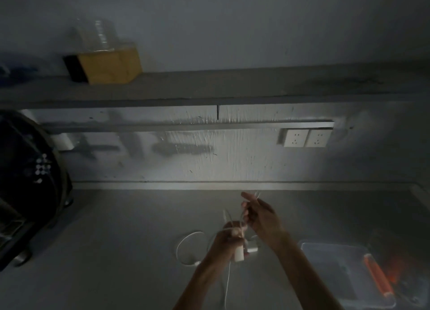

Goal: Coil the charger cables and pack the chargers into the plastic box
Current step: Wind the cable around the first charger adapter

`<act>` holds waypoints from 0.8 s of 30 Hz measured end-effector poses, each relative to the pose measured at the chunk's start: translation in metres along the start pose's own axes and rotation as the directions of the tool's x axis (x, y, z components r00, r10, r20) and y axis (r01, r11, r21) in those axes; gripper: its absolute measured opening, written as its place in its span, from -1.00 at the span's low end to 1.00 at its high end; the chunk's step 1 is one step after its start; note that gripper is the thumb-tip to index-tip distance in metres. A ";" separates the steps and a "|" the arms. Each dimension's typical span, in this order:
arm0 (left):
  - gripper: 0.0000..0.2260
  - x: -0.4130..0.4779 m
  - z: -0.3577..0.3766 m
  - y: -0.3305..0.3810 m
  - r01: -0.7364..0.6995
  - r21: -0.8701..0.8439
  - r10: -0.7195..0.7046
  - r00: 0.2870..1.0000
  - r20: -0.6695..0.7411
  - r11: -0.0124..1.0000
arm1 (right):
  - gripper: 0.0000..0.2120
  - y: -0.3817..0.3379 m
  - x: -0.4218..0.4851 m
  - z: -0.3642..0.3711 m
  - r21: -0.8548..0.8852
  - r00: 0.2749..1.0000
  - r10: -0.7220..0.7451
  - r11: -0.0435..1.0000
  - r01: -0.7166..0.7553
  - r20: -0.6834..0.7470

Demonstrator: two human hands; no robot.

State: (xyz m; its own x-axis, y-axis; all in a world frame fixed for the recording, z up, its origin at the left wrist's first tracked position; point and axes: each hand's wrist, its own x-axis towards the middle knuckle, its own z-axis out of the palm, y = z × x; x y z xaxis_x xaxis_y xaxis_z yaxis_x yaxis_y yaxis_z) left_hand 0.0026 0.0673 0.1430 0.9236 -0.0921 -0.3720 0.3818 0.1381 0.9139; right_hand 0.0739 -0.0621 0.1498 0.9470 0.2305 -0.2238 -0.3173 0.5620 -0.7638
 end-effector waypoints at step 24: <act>-0.72 -0.045 0.014 0.037 -0.017 -0.164 0.039 0.990 0.134 0.986 | -0.63 0.030 -0.033 -0.053 -0.560 0.988 -0.033 0.821 0.113 0.153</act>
State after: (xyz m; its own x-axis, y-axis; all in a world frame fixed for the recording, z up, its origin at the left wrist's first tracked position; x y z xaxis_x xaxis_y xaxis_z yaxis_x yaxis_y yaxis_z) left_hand -0.0252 0.0623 0.1961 0.9252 -0.2181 -0.3106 0.3663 0.2994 0.8810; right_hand 0.0363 -0.0950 0.1024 0.9380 0.3306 -0.1039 -0.1249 0.0427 -0.9913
